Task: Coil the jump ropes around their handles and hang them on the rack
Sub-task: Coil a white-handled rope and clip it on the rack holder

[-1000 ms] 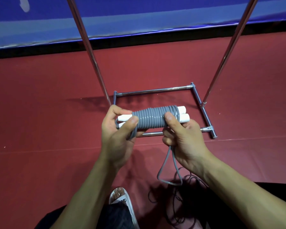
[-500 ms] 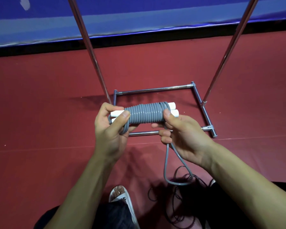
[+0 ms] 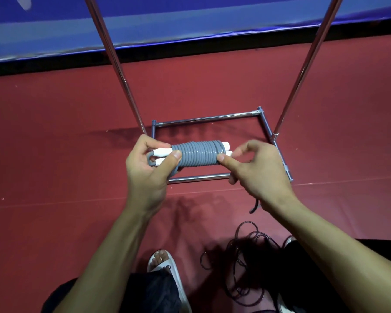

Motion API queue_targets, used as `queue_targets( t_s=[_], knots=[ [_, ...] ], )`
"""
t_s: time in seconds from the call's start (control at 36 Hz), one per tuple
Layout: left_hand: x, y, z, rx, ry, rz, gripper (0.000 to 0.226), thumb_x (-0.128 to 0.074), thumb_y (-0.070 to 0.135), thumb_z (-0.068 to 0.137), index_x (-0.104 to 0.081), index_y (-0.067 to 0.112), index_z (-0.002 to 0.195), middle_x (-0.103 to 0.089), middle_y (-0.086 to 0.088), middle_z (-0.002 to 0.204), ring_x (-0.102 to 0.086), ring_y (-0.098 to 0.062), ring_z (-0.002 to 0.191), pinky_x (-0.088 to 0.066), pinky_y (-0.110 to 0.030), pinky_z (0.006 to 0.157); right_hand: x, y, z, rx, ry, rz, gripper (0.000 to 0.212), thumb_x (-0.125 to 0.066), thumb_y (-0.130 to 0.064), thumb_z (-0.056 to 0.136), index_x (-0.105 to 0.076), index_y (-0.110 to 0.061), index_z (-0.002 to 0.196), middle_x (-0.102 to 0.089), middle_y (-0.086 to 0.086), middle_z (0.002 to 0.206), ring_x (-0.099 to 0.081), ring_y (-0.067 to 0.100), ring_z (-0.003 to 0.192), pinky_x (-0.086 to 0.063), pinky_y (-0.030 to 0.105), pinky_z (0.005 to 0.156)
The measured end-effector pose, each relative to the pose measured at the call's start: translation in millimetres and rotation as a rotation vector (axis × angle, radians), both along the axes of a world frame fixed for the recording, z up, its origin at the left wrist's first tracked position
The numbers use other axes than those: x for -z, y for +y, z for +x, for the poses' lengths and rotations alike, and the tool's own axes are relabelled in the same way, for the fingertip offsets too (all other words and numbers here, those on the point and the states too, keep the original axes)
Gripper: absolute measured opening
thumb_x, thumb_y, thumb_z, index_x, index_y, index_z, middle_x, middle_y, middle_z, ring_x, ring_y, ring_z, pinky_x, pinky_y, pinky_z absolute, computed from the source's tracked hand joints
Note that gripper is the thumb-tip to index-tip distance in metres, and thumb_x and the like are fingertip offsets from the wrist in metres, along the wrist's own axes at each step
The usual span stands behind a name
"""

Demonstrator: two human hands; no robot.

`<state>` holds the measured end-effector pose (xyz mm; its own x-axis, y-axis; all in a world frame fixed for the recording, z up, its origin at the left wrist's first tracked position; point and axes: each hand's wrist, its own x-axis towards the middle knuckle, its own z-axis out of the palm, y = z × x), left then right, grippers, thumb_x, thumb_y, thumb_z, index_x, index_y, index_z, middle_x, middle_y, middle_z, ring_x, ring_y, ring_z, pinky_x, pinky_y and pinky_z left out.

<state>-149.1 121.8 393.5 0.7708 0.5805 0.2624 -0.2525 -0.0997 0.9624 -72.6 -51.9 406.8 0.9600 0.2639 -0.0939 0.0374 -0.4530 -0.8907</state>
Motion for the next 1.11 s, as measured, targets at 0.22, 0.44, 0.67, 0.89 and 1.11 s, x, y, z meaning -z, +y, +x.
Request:
queue_targets(
  t_s=[0.22, 0.44, 0.67, 0.89, 1.11],
  knots=[
    [-2, 9, -1, -0.015, -0.019, -0.021, 0.016, -0.073, 0.026, 0.067, -0.059, 0.034, 0.068, -0.06, 0.011, 0.068, -0.055, -0.011, 0.057, -0.05, -0.033, 0.056, -20, -9, 13, -0.198, 0.356, 0.278, 0.009, -0.068, 0.001, 0.086, -0.063, -0.006, 0.084, -0.059, 0.009, 0.053, -0.038, 0.013, 0.039, -0.032, 0.02, 0.04],
    [-3, 12, -2, 0.024, -0.02, -0.016, 0.015, -0.073, 0.025, 0.066, -0.06, 0.033, 0.068, -0.061, 0.011, 0.068, -0.056, -0.011, 0.058, -0.052, -0.036, 0.058, -30, -19, 27, -0.266, 0.786, 0.506, 0.022, -0.048, 0.007, 0.091, -0.069, 0.0, 0.092, -0.066, 0.011, 0.066, -0.057, 0.009, 0.046, -0.052, 0.019, 0.046],
    [-4, 18, -6, 0.073, -0.018, -0.062, 0.014, -0.073, 0.024, 0.065, -0.061, 0.03, 0.068, -0.059, 0.007, 0.067, -0.052, -0.018, 0.058, -0.046, -0.041, 0.062, -30, -26, 37, -0.345, 1.009, 0.669, 0.037, -0.044, -0.005, 0.071, -0.078, 0.001, 0.085, -0.072, 0.021, 0.085, -0.072, 0.023, 0.067, -0.061, 0.031, 0.061],
    [-4, 19, -7, 0.107, -0.003, -0.047, 0.014, -0.072, 0.023, 0.064, -0.061, 0.03, 0.067, -0.059, 0.009, 0.066, -0.053, -0.01, 0.056, -0.046, -0.029, 0.057, -20, -21, 31, -0.392, 0.545, 0.394, 0.016, -0.073, -0.016, 0.073, -0.072, -0.003, 0.082, -0.065, 0.009, 0.061, -0.05, 0.011, 0.043, -0.04, 0.016, 0.04],
    [-2, 16, -6, 0.182, 0.001, -0.079, 0.014, -0.073, 0.022, 0.062, -0.063, 0.03, 0.068, -0.059, 0.008, 0.065, -0.053, -0.009, 0.057, -0.047, -0.028, 0.057, -25, -19, 29, -0.311, 0.526, 0.506, 0.007, -0.066, -0.01, 0.082, -0.071, -0.005, 0.083, -0.052, 0.005, 0.046, -0.041, 0.01, 0.034, -0.033, 0.016, 0.035]
  ],
)
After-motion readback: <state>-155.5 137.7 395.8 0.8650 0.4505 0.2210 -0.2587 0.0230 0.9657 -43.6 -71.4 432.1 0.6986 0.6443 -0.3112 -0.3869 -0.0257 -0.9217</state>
